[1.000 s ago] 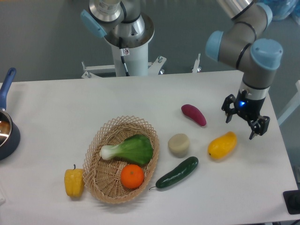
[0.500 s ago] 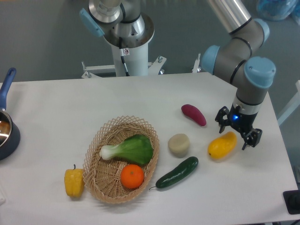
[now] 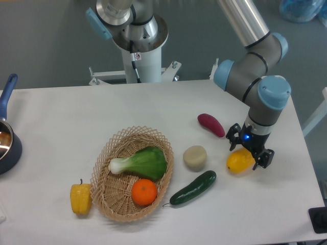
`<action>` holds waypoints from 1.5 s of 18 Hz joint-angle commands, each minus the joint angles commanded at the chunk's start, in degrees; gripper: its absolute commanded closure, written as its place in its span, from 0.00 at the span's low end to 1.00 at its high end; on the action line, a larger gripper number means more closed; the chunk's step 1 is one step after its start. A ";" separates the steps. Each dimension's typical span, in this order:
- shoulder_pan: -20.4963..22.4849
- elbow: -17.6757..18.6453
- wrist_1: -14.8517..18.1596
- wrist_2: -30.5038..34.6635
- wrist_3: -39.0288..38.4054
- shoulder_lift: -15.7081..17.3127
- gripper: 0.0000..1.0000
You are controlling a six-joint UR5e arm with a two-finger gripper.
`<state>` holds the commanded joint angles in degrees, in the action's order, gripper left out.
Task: Pick up the mango from the table
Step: 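Lower the gripper around the yellow mango and close the fingers, then lift the grasped mango up off the table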
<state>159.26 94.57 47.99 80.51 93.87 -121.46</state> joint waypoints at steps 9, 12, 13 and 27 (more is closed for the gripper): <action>-0.09 0.88 -0.44 2.64 0.09 -0.70 0.00; -0.09 0.70 -1.32 2.64 -0.44 -0.79 0.10; -0.09 0.53 -1.32 2.64 -0.44 -0.79 0.24; -1.05 -3.07 -0.79 0.63 -4.38 5.44 0.84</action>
<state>158.21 91.50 47.20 81.13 89.49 -116.03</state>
